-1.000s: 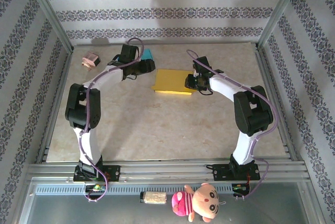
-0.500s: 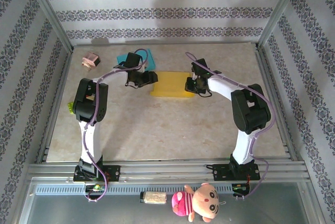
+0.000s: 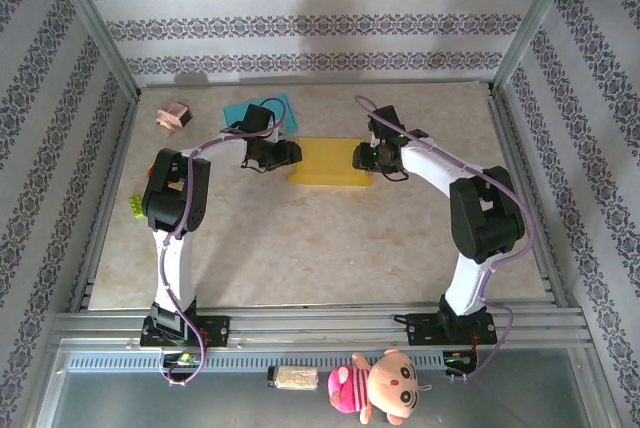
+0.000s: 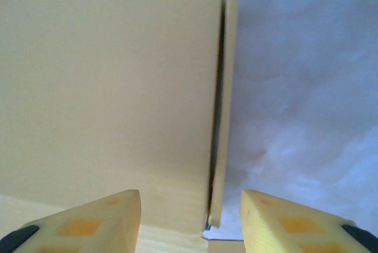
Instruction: Fold the paper box
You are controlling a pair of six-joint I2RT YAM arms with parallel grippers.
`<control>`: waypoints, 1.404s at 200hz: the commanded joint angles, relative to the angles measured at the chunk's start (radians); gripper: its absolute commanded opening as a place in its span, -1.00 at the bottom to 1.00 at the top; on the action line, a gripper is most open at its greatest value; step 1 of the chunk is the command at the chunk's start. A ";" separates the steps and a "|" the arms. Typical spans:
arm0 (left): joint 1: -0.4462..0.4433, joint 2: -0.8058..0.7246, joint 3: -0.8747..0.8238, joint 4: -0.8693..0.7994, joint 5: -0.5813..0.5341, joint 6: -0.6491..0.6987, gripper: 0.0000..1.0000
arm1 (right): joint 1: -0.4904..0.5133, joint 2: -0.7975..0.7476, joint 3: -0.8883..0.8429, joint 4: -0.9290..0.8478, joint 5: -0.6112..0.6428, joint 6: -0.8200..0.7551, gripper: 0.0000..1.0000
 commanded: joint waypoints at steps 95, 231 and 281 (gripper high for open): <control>-0.033 0.038 -0.117 0.175 0.016 -0.037 -0.27 | -0.042 0.209 0.009 0.141 -0.244 0.011 -0.45; 0.110 -0.442 -0.576 0.513 0.047 -0.342 0.37 | -0.127 0.182 -0.205 0.340 -0.658 0.002 -0.77; 0.109 -0.279 -0.680 0.921 0.203 -0.550 0.43 | -0.189 0.236 -0.226 0.352 -0.746 0.033 -0.78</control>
